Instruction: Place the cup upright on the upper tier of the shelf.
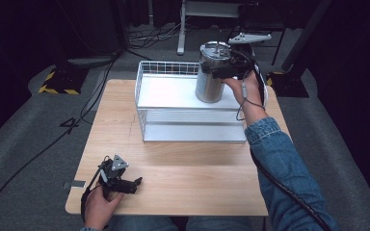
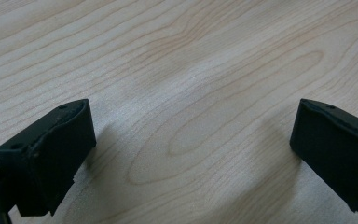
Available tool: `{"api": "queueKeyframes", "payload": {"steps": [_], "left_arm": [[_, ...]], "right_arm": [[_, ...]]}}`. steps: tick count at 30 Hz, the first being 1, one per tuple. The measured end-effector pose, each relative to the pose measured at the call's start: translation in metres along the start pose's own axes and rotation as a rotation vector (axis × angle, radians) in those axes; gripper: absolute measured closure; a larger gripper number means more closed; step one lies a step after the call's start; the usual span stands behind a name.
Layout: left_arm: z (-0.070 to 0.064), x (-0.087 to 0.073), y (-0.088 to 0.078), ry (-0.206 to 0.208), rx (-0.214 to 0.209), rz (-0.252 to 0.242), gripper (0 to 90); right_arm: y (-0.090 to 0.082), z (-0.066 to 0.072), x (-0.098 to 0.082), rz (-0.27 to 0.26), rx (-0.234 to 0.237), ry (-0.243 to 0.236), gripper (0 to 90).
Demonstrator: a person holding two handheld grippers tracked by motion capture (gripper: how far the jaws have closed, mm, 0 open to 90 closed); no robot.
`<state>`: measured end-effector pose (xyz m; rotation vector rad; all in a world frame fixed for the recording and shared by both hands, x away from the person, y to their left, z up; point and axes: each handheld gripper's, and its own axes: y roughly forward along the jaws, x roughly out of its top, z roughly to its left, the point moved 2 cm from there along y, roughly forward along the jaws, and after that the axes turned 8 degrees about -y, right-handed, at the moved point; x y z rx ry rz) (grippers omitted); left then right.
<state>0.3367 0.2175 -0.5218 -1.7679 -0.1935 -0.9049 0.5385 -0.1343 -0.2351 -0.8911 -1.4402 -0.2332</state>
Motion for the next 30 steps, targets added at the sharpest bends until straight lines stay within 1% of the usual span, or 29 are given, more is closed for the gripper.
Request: {"api": "queueKeyframes", "payload": {"steps": [9, 13, 18, 21, 26, 27, 30], "left_arm": [[0.0001, 0.0000, -0.0001, 0.000, -0.001, 0.002, 0.4], [-0.0001, 0.0000, 0.0000, -0.001, 0.000, 0.000, 0.5], [0.0000, 0.0000, 0.0000, 0.000, 0.000, 0.000, 0.5], [0.0000, 0.0000, 0.0000, 0.000, 0.000, 0.000, 0.5], [0.0000, 0.0000, 0.0000, -0.001, 0.000, 0.000, 0.5], [0.0000, 0.0000, 0.0000, -0.001, 0.000, 0.000, 0.5], [-0.0001, 0.0000, 0.0001, -0.001, 0.000, -0.001, 0.5]], "right_arm": [[0.0006, 0.0003, -0.0023, -0.012, 0.008, -0.022, 3.4], [0.0007, 0.0003, -0.0034, -0.018, 0.004, -0.021, 2.8], [0.0012, -0.0006, -0.0031, -0.008, 0.003, -0.018, 0.0], [0.0017, -0.0030, -0.0049, -0.005, 0.026, -0.010, 0.0], [0.0000, -0.0022, -0.0047, -0.003, 0.023, -0.012, 0.0], [-0.0012, -0.0015, -0.0046, -0.001, 0.024, -0.006, 0.0], [-0.0048, -0.0012, -0.0041, -0.004, 0.025, -0.011, 0.0]]}}
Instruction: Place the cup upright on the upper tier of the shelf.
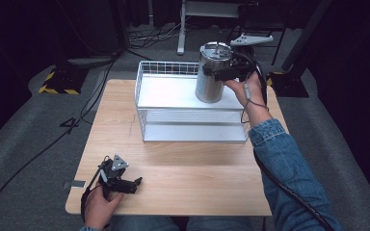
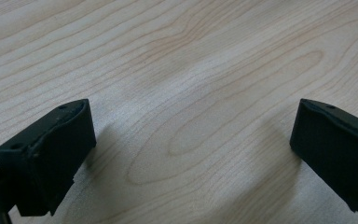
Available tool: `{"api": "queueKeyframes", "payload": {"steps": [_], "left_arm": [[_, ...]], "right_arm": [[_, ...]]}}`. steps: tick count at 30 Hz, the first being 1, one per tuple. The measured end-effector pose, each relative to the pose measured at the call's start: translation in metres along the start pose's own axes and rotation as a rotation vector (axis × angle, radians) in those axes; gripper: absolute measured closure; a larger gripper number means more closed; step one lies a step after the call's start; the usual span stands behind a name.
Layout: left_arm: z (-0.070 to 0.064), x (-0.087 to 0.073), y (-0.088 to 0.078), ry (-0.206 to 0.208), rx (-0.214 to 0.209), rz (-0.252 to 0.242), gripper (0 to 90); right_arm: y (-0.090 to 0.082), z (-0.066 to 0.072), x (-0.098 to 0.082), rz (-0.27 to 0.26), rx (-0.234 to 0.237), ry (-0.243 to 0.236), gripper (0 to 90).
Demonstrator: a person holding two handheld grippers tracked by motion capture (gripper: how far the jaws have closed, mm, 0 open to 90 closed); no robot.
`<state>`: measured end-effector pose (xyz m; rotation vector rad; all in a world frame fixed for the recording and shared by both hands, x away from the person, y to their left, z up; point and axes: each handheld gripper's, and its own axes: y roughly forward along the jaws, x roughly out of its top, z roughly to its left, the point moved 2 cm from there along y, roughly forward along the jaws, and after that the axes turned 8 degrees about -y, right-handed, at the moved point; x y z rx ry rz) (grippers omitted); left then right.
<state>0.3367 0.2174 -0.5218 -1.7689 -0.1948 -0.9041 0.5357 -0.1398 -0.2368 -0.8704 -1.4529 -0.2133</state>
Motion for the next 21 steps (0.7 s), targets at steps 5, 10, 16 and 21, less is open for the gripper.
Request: {"api": "queueKeyframes", "payload": {"steps": [5, 10, 16, 21], "left_arm": [[0.000, 0.000, 0.000, 0.005, 0.000, 0.004, 0.5], [0.000, 0.000, 0.000, 0.005, -0.001, 0.002, 0.5], [0.000, 0.001, 0.000, 0.014, -0.006, 0.008, 0.2], [0.000, 0.001, 0.001, 0.016, -0.007, 0.008, 0.1]], "right_arm": [[-0.008, 0.002, -0.003, 0.004, 0.000, 0.002, 0.0], [-0.016, 0.001, -0.005, 0.007, 0.007, 0.008, 0.0], [-0.031, 0.005, -0.003, 0.001, 0.012, -0.005, 0.0], [-0.049, 0.011, -0.002, -0.018, 0.017, -0.016, 0.0]]}}
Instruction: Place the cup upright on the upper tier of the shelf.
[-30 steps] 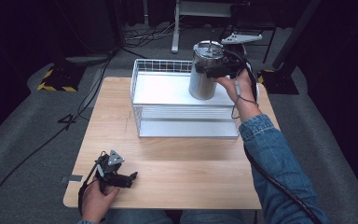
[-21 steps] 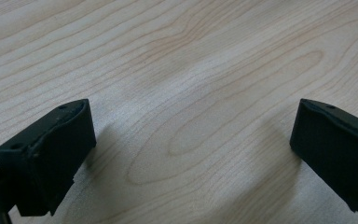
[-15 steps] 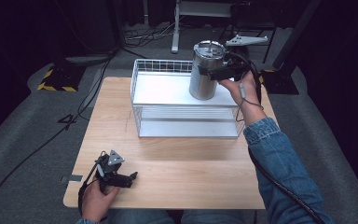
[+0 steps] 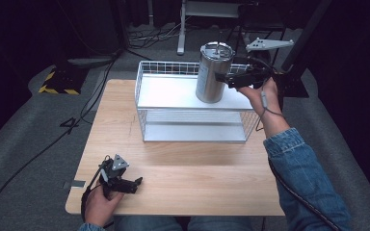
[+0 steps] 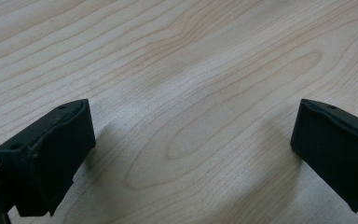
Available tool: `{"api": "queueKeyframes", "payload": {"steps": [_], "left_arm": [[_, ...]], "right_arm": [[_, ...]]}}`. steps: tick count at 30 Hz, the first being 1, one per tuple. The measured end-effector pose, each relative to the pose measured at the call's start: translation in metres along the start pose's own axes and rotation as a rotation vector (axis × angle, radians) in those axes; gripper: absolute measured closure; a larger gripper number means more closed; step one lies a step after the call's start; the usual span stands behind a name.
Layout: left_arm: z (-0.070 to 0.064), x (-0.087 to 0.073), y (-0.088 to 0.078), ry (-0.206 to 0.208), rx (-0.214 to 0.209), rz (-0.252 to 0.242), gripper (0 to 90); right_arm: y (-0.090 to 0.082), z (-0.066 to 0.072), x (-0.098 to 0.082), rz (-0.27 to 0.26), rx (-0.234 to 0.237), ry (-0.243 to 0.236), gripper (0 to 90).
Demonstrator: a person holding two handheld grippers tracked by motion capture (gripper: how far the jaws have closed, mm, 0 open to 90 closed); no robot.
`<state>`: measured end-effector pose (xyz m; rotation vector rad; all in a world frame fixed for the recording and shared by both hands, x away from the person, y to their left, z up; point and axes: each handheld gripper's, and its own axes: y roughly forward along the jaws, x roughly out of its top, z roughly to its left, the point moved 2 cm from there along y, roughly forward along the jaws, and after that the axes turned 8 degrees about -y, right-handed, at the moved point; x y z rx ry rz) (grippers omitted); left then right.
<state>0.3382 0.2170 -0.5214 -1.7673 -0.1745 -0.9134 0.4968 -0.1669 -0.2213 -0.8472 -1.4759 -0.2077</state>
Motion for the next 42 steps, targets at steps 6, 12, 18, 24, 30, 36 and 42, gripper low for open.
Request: {"api": "queueKeyframes", "payload": {"steps": [6, 12, 18, 24, 30, 36, 42], "left_arm": [[0.000, 0.000, 0.000, 0.000, 0.000, 0.000, 0.2], [0.000, 0.000, 0.000, 0.000, 0.000, 0.000, 0.2], [0.000, 0.000, 0.000, 0.001, 0.000, 0.000, 0.2], [0.000, 0.000, 0.000, 0.000, 0.000, 0.000, 0.2], [0.000, 0.000, 0.000, 0.000, 0.000, 0.000, 0.2], [0.000, 0.000, 0.000, 0.000, 0.000, 0.000, 0.2], [0.000, 0.000, 0.000, 0.000, 0.000, 0.000, 0.1]], "right_arm": [[-0.023, 0.008, -0.004, -0.016, 0.012, -0.016, 0.0], [-0.046, 0.015, -0.015, -0.015, 0.018, -0.034, 0.0], [-0.069, 0.020, -0.029, -0.009, 0.021, -0.044, 0.0], [-0.089, 0.025, -0.047, -0.003, 0.043, -0.040, 0.0], [-0.101, 0.032, -0.065, 0.002, 0.063, -0.035, 0.0], [-0.106, 0.037, -0.079, 0.013, 0.080, -0.029, 0.0], [-0.111, 0.041, -0.095, 0.030, 0.098, -0.017, 0.0]]}}
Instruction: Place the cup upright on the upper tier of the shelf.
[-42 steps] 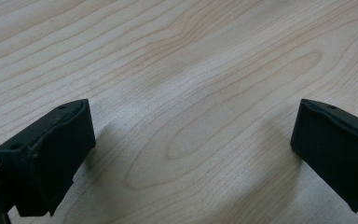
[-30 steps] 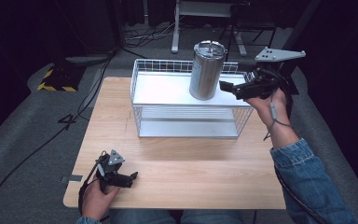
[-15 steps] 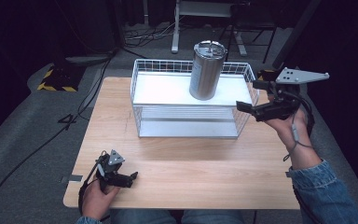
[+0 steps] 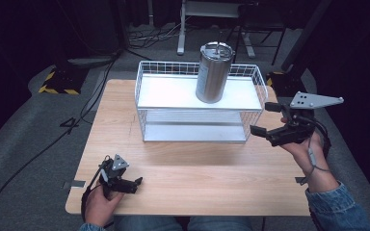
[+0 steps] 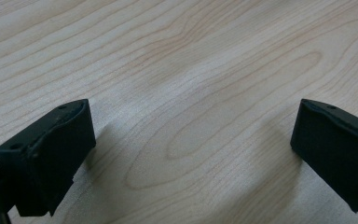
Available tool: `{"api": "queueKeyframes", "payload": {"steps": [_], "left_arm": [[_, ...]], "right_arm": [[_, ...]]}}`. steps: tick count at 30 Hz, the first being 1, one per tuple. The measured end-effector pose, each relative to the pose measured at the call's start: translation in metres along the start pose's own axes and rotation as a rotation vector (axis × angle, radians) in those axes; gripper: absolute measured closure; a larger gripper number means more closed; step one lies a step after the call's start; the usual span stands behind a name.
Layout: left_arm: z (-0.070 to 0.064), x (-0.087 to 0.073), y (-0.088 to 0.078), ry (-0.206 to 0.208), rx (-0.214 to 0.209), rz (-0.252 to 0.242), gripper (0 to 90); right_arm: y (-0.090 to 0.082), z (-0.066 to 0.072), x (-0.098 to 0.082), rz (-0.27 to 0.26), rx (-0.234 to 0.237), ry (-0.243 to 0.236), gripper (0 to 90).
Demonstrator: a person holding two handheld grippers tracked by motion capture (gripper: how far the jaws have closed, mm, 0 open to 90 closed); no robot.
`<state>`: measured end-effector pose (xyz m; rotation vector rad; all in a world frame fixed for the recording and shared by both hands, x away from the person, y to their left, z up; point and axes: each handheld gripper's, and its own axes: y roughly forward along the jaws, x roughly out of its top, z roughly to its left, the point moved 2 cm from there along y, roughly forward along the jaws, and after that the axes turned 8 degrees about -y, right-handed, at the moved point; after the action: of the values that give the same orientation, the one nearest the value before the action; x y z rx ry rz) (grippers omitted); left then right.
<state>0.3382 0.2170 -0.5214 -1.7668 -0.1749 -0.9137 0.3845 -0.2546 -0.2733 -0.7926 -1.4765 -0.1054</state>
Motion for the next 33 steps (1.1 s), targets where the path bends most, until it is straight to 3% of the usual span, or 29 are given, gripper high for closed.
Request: {"api": "queueKeyframes", "payload": {"steps": [13, 16, 33], "left_arm": [[0.000, 0.000, 0.000, 0.000, 0.000, 0.000, 0.2], [0.000, 0.000, 0.000, 0.000, 0.000, 0.000, 0.2], [0.000, 0.000, 0.000, 0.000, 0.000, 0.000, 0.2]], "right_arm": [[0.009, 0.010, -0.050, 0.067, 0.037, 0.025, 0.0], [0.014, 0.014, -0.069, 0.080, 0.049, 0.030, 0.0], [0.037, 0.025, -0.135, 0.099, 0.070, 0.063, 0.0]]}}
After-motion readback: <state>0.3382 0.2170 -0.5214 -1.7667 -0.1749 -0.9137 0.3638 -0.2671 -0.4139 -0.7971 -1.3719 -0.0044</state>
